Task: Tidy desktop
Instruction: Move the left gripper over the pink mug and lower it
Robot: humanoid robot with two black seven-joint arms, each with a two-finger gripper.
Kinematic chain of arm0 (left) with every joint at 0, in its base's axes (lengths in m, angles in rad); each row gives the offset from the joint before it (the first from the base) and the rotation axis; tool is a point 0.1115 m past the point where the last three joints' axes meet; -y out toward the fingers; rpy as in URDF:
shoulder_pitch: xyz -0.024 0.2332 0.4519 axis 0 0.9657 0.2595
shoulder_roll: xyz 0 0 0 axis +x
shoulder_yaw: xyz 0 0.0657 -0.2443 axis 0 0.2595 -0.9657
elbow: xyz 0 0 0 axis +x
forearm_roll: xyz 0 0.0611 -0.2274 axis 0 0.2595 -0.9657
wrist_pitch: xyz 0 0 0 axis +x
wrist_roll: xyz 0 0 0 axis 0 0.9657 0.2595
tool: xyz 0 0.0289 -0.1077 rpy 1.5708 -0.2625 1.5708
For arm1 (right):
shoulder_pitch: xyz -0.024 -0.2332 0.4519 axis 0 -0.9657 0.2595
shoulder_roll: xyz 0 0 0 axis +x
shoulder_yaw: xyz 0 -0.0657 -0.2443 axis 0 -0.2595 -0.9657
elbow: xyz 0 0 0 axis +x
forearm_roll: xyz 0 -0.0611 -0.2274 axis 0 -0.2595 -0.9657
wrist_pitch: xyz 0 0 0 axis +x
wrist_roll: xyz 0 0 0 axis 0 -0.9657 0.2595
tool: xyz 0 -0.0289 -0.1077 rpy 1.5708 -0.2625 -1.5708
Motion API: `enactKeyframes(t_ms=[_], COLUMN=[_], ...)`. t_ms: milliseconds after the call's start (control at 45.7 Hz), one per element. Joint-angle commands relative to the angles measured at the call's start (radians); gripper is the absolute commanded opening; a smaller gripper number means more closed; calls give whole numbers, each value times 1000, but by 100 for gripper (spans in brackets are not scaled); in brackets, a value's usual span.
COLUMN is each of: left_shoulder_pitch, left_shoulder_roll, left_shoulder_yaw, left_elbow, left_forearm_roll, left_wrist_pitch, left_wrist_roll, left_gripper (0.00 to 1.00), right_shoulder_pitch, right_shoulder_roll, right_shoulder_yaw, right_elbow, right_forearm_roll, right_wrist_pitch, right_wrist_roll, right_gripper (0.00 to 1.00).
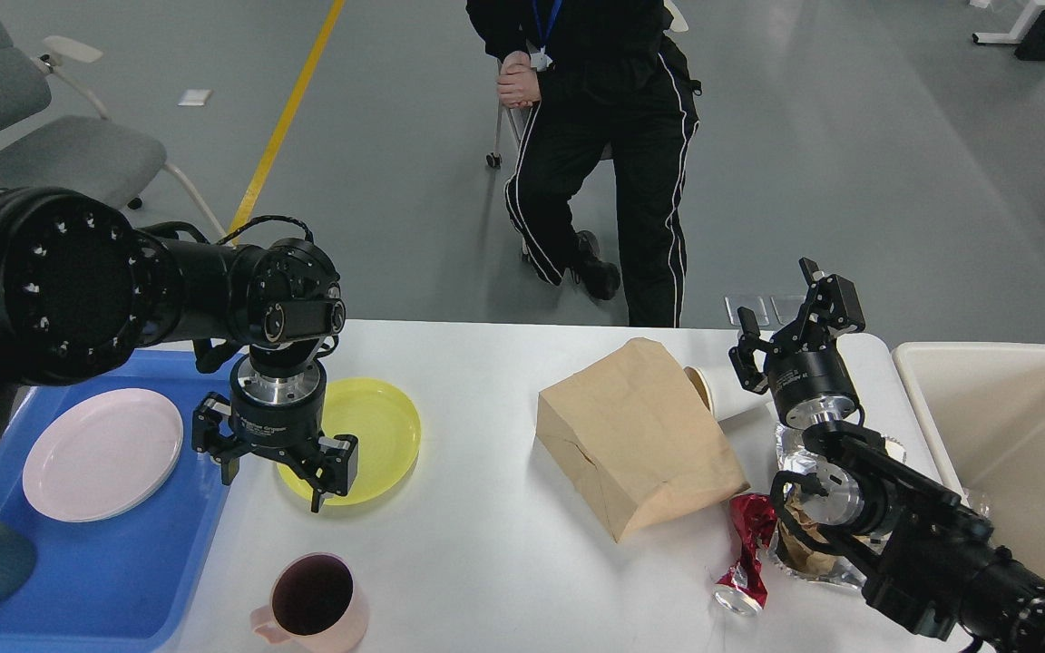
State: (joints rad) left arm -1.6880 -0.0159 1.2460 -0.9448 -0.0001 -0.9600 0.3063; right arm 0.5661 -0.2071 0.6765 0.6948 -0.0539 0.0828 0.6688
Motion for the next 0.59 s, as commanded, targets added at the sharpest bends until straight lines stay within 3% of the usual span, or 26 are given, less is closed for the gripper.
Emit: enactKeyframes(t_ms=[0, 569], left_shoulder_pitch=[36, 110], left_shoulder_roll=[1, -1], left_shoulder_yaw=[-7, -33], left_elbow=[0, 0], left_forearm_roll=[0, -1], left_wrist_pitch=[0, 0], left_wrist_roll=[-6, 2], left_gripper=[96, 96], right_shoulder_pitch=[0, 0], right_shoulder_roll=[0, 0], right_shoulder_yaw=[0, 0], right_elbow=[0, 0], right_forearm_roll=[0, 0], right_wrist_pitch=[0, 0], right_wrist_roll=[0, 0], right_gripper=[100, 100])
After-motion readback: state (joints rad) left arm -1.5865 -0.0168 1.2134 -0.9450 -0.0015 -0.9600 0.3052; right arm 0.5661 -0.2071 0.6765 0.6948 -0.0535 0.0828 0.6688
